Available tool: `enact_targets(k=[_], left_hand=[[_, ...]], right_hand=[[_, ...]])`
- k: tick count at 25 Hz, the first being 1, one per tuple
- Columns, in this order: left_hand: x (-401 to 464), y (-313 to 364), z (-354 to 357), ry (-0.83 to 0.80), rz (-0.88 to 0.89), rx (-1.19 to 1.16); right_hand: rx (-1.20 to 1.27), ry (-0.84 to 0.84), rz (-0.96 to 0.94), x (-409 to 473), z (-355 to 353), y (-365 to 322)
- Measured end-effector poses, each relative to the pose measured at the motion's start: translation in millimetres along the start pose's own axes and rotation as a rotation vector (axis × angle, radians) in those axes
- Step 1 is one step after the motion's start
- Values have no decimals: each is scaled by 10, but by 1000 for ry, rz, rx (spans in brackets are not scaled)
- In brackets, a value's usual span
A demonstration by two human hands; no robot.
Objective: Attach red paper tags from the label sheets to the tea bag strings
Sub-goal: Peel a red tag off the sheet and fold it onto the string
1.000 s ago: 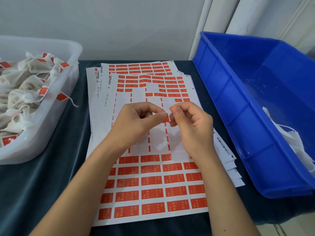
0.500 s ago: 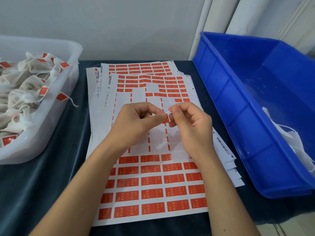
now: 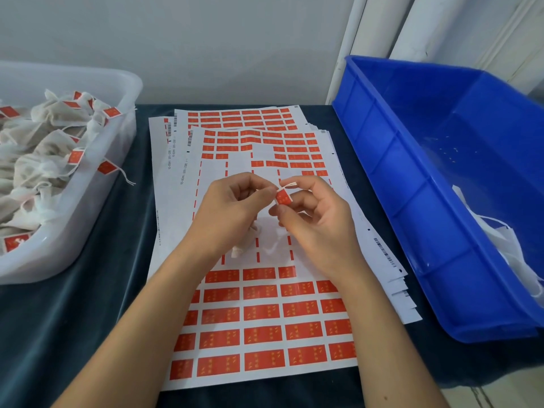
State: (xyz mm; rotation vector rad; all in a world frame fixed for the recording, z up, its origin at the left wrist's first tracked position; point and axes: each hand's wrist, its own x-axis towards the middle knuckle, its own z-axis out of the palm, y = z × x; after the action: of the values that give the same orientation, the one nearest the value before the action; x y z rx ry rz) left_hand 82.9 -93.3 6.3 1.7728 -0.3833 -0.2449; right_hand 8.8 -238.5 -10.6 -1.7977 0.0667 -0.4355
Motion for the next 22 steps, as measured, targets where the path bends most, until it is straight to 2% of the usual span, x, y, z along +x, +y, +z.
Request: enact_targets(k=[7,13,18,22], left_hand=[[18,-14,10,3,8,42],[-2,-41,22,-97,121,72],[19,-117,55,-40,136,104],[31,-145,58,-22,148,98]], right_hand=[[174,21,76,6,-42,-7],[43,68,88,11,-29,2],[-3,86,76,10,-35,6],[49,91,117,6,-24,6]])
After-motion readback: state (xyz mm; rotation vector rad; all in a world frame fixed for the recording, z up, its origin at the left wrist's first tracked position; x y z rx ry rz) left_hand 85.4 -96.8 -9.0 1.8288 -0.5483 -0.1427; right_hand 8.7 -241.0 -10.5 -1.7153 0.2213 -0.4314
